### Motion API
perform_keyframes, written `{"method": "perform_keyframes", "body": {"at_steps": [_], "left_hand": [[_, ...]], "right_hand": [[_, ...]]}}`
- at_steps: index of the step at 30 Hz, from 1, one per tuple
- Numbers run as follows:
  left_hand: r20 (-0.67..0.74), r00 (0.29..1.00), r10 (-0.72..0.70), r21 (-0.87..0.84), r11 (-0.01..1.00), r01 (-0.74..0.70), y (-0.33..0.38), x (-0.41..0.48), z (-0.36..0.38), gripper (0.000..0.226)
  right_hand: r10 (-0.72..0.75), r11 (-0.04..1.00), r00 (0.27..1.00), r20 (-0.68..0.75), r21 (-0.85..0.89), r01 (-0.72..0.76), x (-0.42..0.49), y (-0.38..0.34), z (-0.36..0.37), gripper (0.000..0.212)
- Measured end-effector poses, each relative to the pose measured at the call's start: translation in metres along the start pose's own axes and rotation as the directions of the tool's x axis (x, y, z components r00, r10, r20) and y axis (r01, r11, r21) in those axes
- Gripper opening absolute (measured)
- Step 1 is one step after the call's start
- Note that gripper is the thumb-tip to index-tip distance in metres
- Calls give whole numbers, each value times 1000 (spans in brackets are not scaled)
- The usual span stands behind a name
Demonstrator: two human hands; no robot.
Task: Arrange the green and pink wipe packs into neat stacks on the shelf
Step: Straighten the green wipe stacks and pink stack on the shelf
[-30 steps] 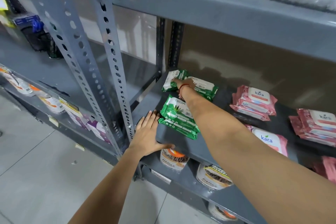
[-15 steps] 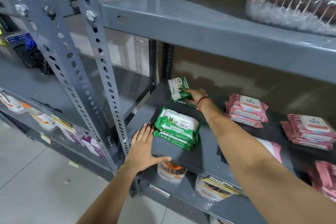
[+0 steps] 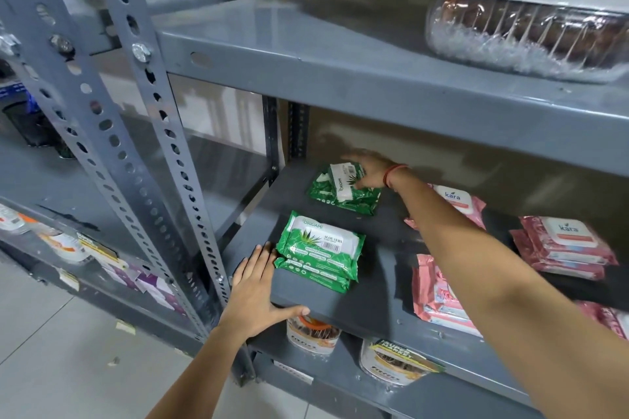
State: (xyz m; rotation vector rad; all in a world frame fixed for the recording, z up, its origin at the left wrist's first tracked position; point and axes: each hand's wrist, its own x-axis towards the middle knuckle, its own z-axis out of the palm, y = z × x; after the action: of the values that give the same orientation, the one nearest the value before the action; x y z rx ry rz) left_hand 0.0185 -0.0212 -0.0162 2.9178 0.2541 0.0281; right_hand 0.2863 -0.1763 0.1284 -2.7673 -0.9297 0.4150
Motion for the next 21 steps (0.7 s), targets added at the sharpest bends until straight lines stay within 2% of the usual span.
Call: {"method": "perform_keyframes", "body": {"at_steps": [2, 5, 8, 12, 15, 18, 21], "left_hand": [[-1, 1000, 2, 4, 1000, -2, 1, 0, 0, 139], [-4, 1000, 4, 3, 1000, -4, 2, -1, -2, 140], [-3, 1000, 2, 2, 1000, -2, 2, -1, -2, 139], [-19, 1000, 8, 15, 1000, -8, 2, 0, 0, 137], [-31, 1000, 2, 0, 1000, -2, 0, 1, 4, 136], [-31, 1000, 4, -16, 1000, -4, 0, 1, 4, 137], [-22, 1000, 0, 0, 1000, 0, 0, 1, 3, 137]], "right_hand": [[-82, 993, 988, 133, -73, 93, 5, 1, 1, 81], [-86, 983, 979, 186, -147, 114, 6, 5, 13, 70], [-57, 976, 993, 101, -203, 77, 5, -2, 22, 63], [84, 945, 981, -172, -298, -134, 1, -30, 35, 59], [217, 936, 943, -253, -221, -275, 6, -48, 43, 61], [325, 943, 932, -159, -17, -332, 11, -47, 26, 72], [153, 987, 988, -1, 48, -153, 6, -28, 10, 83]]}}
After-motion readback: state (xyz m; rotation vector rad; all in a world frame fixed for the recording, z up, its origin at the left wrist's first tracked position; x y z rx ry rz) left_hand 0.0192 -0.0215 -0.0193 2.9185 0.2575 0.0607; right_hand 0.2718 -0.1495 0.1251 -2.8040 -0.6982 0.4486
